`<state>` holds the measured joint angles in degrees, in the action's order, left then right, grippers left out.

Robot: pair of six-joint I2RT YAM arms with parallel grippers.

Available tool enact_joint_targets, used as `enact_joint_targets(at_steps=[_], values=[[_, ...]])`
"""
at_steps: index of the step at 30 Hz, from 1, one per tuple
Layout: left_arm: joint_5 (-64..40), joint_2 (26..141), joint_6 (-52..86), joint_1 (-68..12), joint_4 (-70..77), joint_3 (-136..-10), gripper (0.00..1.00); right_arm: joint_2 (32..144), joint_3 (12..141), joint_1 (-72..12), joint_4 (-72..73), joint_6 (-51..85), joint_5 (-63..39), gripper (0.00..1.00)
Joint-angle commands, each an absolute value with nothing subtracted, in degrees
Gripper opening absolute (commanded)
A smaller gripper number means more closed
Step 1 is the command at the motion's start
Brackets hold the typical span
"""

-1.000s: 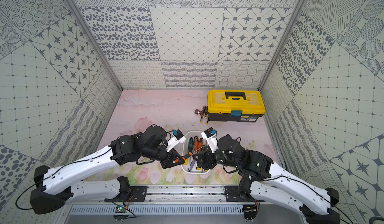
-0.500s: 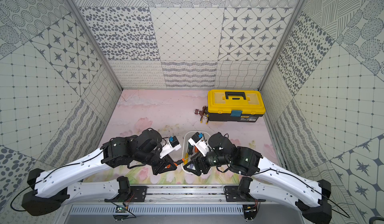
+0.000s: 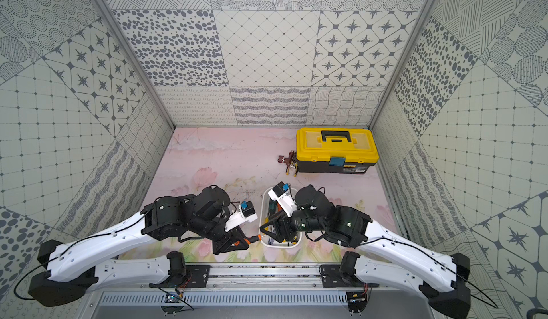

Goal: Put the screwdriver on the desktop into the storage box
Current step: Place the screwdriver in the storage box.

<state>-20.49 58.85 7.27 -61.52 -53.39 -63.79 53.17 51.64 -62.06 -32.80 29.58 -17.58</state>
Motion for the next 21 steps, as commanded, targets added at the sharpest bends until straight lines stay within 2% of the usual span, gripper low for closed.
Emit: enact_joint_targets(at_steps=[1,5,10,16,21], values=[[-23.8,58.6,4.8,-62.0,-53.7,-64.6,0.0,54.5,51.4,-63.7,-26.5,29.3,-21.7,0.64],[-22.8,58.7,4.7,-62.1,-53.7,-64.4,0.0,55.1,51.0,-65.5,-22.8,30.0,-27.1,0.63],[-21.7,57.8,4.5,-62.1,-53.6,-64.2,0.0,53.4,48.7,-65.6,-21.2,31.5,-28.7,0.58],[-21.5,57.3,4.5,-62.1,-53.0,-64.2,0.0,54.5,45.3,-66.8,-18.3,33.6,-28.6,0.57],[-21.1,57.7,4.7,-62.0,-53.2,-64.2,0.0,54.3,44.5,-68.1,-16.4,34.5,-27.5,0.44]])
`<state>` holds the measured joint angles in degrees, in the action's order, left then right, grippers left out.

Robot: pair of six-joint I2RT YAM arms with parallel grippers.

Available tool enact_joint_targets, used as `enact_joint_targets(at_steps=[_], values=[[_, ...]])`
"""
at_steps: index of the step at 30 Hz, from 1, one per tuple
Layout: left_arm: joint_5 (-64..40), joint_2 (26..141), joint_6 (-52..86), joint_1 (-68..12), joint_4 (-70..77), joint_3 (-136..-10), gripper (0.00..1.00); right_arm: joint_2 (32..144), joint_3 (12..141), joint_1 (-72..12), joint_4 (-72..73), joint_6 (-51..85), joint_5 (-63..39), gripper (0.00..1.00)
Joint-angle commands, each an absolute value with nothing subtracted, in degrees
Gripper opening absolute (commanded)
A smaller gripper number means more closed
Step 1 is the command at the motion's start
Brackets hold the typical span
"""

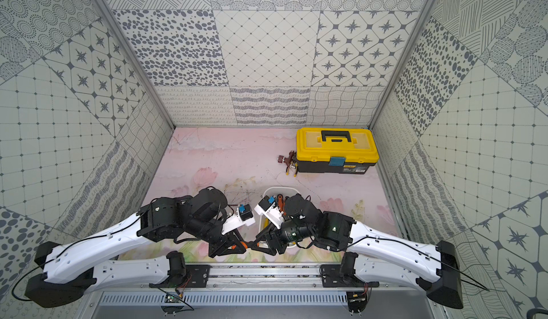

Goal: Put the screwdriver on the desktop into the storage box
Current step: Place the screwdriver in the storage box.

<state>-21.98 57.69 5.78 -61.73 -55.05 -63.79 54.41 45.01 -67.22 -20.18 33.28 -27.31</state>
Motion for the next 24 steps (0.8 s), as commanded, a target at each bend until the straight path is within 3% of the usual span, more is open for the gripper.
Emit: enact_joint_targets(at_steps=[1,5,9,11,13,17,19,22,24], values=[[-21.2,57.7,4.7,-62.0,-53.2,-64.2,0.0,54.3,44.5,-68.2,-16.1,34.7,-27.4,0.41],[-20.4,56.8,4.9,-62.0,-52.7,-63.7,0.0,54.4,44.3,-69.2,-15.1,35.1,-27.2,0.41],[-19.8,55.6,5.2,-61.9,-51.7,-63.0,0.0,55.5,44.1,-70.8,-14.5,35.1,-27.3,0.58],[-19.4,55.3,5.2,-61.9,-51.7,-62.9,0.0,55.7,43.8,-71.5,-14.1,35.1,-27.2,0.6],[-19.2,55.4,5.3,-61.9,-51.7,-62.9,0.0,55.6,43.5,-72.1,-13.5,35.1,-27.1,0.57],[-19.1,55.9,5.3,-61.9,-51.6,-62.8,0.0,55.6,43.4,-72.9,-13.1,35.2,-26.4,0.42],[-19.0,55.9,5.3,-61.8,-51.6,-62.8,0.0,55.6,43.3,-73.2,-12.9,35.0,-26.3,0.41],[-19.1,55.7,5.4,-61.7,-51.4,-62.7,0.0,56.1,43.2,-73.7,-12.7,34.8,-26.3,0.56],[-19.2,55.5,5.5,-61.6,-51.2,-62.6,0.0,56.5,43.2,-74.4,-12.4,34.5,-26.2,0.6]])
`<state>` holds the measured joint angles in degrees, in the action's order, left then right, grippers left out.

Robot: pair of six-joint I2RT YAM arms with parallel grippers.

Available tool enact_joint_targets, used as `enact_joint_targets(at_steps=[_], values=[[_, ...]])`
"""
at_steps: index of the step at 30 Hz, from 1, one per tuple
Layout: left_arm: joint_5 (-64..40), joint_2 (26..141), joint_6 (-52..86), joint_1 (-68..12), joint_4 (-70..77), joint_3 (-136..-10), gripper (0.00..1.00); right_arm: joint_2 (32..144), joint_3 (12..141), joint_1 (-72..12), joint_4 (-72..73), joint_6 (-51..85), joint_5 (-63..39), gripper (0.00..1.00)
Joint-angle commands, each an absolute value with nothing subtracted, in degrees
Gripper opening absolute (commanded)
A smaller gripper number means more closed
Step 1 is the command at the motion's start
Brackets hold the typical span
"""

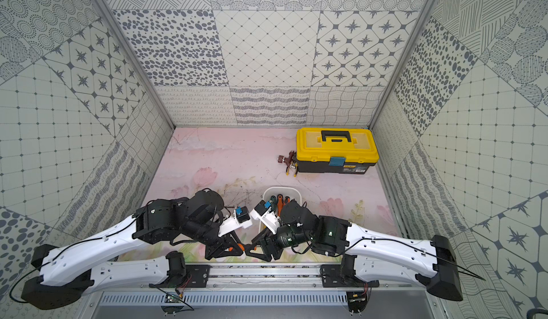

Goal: Put the screwdriver on the desktop into the storage box
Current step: Place the screwdriver in the storage box.

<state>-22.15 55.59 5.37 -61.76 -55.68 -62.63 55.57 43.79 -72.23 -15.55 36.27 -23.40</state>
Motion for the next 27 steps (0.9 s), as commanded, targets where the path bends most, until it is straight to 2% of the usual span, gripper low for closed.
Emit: enact_joint_targets(at_steps=[1,3,8,11,13,15,17,19,27], values=[[-19.3,55.5,5.5,-61.6,-51.2,-62.6,0.0,56.6,43.1,-74.6,-12.3,34.4,-26.1,0.59],[-19.3,55.6,5.5,-61.4,-51.0,-62.5,0.0,56.8,43.0,-75.0,-11.8,34.3,-26.1,0.52],[-18.7,56.0,5.8,-61.0,-50.8,-62.5,0.0,56.8,42.6,-75.6,-11.4,34.2,-25.8,0.23],[-17.9,55.9,6.6,-60.4,-50.1,-62.4,0.0,56.8,42.4,-76.2,-11.1,34.1,-25.6,0.17],[-17.4,55.5,7.3,-59.6,-48.8,-62.4,0.0,56.9,42.3,-76.3,-10.9,34.3,-25.5,0.18],[-17.5,55.4,7.6,-59.0,-47.4,-62.0,0.0,57.1,42.0,-76.6,-10.3,34.5,-25.5,0.26],[-17.5,55.9,7.6,-58.8,-47.0,-62.0,0.0,57.2,41.8,-76.7,-10.2,34.7,-24.8,0.51],[-17.9,55.5,7.7,-58.7,-46.7,-62.2,0.0,56.9,41.3,-76.7,-10.1,34.8,-24.2,0.62],[-20.8,54.4,7.3,-58.6,-48.1,-62.3,0.0,49.1,39.4,-76.7,-13.6,35.2,-19.5,0.73]])
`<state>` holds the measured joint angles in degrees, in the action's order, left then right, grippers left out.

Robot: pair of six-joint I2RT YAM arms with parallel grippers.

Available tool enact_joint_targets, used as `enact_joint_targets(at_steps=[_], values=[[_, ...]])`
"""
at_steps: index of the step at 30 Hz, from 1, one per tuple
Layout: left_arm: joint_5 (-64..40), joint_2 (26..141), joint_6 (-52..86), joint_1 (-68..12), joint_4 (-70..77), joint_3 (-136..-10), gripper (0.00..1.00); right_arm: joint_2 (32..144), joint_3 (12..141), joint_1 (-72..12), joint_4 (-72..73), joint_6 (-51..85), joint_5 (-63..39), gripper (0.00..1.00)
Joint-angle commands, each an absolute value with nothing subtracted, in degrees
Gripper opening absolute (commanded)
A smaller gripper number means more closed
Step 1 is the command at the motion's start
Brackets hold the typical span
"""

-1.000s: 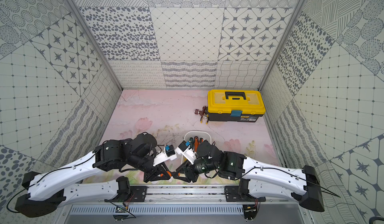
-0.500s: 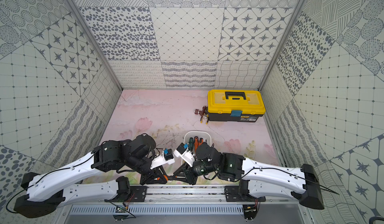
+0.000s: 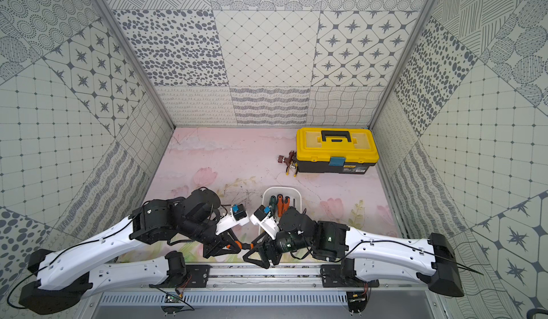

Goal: Put the screwdriver on the desktop into the storage box
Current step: Place the screwdriver in the storage box.

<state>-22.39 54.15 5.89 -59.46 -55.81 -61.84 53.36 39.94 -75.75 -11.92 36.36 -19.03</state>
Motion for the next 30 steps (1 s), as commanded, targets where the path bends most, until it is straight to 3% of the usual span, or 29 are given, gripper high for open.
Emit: enact_joint_targets(at_steps=[1,5,12,18,21,25,30], values=[[-20.9,55.0,7.1,-58.6,-48.8,-62.5,0.0,47.3,39.4,-76.7,-14.6,35.1,-18.7,0.74],[-21.1,55.2,7.2,-58.6,-48.3,-62.9,0.0,44.3,38.8,-76.7,-16.4,35.5,-17.9,0.74],[-24.1,53.7,7.9,-56.8,-46.1,-62.2,0.0,49.0,37.7,-77.3,-16.0,36.2,-18.2,0.68],[-22.8,54.5,7.1,-56.9,-49.1,-63.0,0.0,44.2,40.0,-77.8,-18.1,35.7,-16.4,0.68],[-22.4,56.0,6.3,-56.9,-51.4,-63.3,0.0,40.3,40.7,-78.1,-18.5,35.4,-16.2,0.58],[-25.5,56.9,5.5,-56.8,-52.2,-62.6,0.0,35.5,40.5,-78.0,-22.8,34.5,-7.0,0.55],[-28.4,56.4,4.6,-56.9,-51.8,-62.6,0.0,38.5,40.9,-77.7,-26.9,34.6,0.7,0.53]])
